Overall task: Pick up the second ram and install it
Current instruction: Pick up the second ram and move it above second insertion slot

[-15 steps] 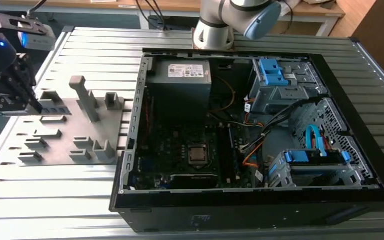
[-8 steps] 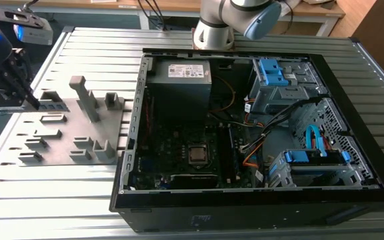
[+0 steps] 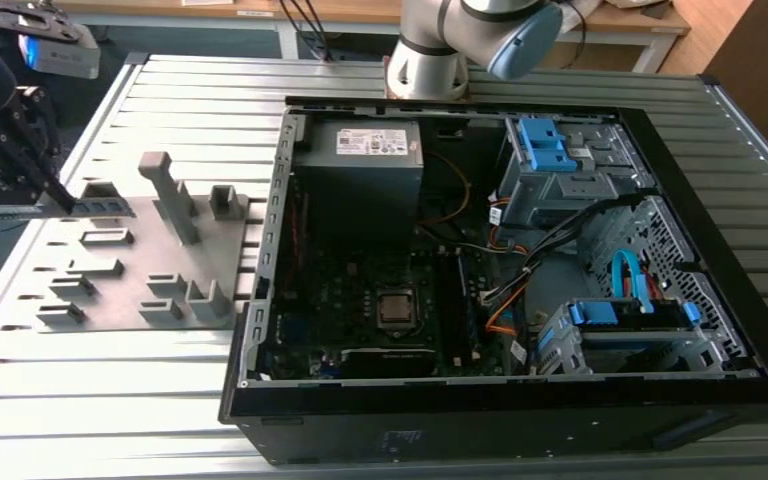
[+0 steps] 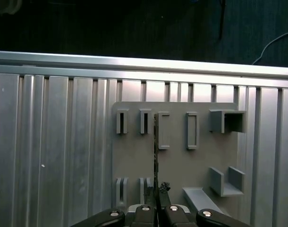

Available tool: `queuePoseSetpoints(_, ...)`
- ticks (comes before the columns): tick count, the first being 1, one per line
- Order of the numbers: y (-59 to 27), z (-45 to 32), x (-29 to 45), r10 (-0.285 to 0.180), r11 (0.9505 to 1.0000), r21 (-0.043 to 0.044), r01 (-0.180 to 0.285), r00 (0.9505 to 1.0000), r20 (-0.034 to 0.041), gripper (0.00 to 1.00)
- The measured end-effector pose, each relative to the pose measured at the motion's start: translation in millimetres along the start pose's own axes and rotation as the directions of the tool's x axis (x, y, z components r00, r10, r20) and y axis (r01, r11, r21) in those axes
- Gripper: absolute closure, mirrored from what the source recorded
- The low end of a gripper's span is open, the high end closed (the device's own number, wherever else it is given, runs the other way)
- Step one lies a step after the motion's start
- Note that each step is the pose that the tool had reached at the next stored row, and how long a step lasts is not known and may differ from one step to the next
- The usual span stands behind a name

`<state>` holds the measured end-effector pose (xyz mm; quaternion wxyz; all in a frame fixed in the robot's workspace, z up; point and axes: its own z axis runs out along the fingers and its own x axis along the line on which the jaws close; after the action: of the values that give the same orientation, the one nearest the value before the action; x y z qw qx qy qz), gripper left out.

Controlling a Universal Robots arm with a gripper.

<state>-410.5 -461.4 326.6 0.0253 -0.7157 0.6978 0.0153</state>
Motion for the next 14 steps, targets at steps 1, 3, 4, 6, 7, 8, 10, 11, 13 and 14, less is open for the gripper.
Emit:
queuePoseSetpoints(1, 0.0, -1.0, -0.1, 0.000, 1.0000, 0.0001, 0.000, 1.0000, 0.0000, 0.86)
queuePoseSetpoints(3, 0.0, -2.8, -0.2, 0.000, 1.0000, 0.0000, 0.000, 1.0000, 0.0000, 0.86)
queuePoseSetpoints(4, -0.1, -3.7, -0.2, 0.000, 1.0000, 0.0001, 0.000, 1.0000, 0.0000, 0.86)
queuePoseSetpoints(6, -0.1, -5.6, -0.3, 0.000, 1.0000, 0.0001, 0.000, 1.0000, 0.0000, 0.86)
queuePoseSetpoints(7, -0.1, -6.7, -0.4, 0.000, 1.0000, 0.0000, 0.000, 1.0000, 0.0000, 0.86)
queuePoseSetpoints(8, -0.1, -7.7, -0.4, 0.000, 1.0000, 0.0000, 0.000, 1.0000, 0.0000, 0.86)
queuePoseSetpoints(10, -0.2, -10.3, -0.6, 0.000, 1.0000, -0.0001, 0.000, 1.0000, -0.0001, 0.86)
queuePoseSetpoints(11, -0.2, -11.5, -0.7, 0.000, 1.0000, 0.0000, 0.000, 1.0000, 0.0000, 0.86)
queuePoseSetpoints(13, -0.2, -13.8, -0.8, 0.000, 1.0000, 0.0001, 0.000, 1.0000, 0.0000, 0.86)
queuePoseSetpoints(14, -0.2, -15.0, -0.9, 0.000, 1.0000, 0.0000, 0.000, 1.0000, 0.0000, 0.86)
